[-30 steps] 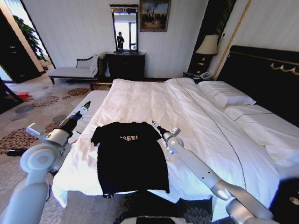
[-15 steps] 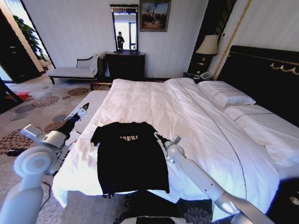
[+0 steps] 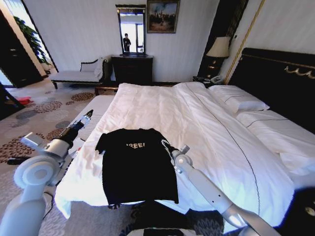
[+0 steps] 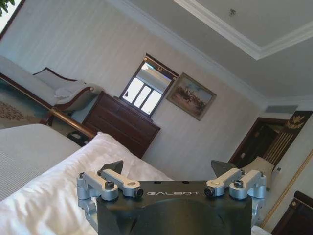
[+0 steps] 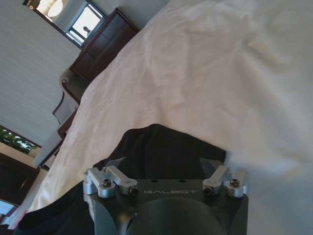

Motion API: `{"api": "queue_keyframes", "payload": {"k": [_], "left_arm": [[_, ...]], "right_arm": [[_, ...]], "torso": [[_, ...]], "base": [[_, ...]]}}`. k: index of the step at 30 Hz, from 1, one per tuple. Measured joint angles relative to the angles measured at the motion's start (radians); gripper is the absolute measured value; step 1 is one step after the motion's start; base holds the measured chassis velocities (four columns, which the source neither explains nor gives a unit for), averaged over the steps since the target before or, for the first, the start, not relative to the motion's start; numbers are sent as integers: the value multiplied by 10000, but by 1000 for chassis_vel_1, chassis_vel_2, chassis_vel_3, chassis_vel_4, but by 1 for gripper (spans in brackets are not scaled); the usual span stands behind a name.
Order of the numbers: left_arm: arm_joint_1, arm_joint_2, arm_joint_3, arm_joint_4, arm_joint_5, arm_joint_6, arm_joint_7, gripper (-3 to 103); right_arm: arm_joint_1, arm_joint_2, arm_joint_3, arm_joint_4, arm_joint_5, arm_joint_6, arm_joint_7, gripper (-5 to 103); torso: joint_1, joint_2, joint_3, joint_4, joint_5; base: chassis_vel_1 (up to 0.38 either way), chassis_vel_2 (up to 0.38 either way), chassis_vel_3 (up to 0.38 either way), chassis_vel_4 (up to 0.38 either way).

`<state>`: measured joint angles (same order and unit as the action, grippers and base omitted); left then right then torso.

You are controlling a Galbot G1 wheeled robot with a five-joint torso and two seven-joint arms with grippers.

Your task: Fold the clothes on the bed.

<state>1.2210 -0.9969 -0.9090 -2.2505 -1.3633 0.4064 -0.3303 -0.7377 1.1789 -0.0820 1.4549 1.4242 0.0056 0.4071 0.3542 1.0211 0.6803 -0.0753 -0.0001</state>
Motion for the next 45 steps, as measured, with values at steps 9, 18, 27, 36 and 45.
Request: {"api": "queue_keyframes", "payload": {"k": [9,18,27,36,45], "left_arm": [[269,-59,-221,-217,-82,51,-33,100],[408,-281,-241,-267,-45,93,-55,100],[-12,471,-141,128,-266,145,-110,100],[-70,184,2,154,-117,153,-145,100],[-108,218,29,301,-11,114,-133,100]], "right_arm": [[-188,33,7,-34,-555,29,127,54],[-718,-375,480,371,-734,6,503,67],[-464,311,607,-493,-606,-208,679,99],[-43,719,465,-1139,-597,-137,190,100],[1,738,529,-1298,-647,82,-151,71]], "torso": [[0,0,0,-1,3],[0,0,0,-6,2],[2,0,0,-4,1],[2,0,1,1,0],[2,0,1,0,1]], "base": [[0,0,0,0],[0,0,0,0],[0,0,0,0],[0,0,0,0],[0,0,0,0]]}}
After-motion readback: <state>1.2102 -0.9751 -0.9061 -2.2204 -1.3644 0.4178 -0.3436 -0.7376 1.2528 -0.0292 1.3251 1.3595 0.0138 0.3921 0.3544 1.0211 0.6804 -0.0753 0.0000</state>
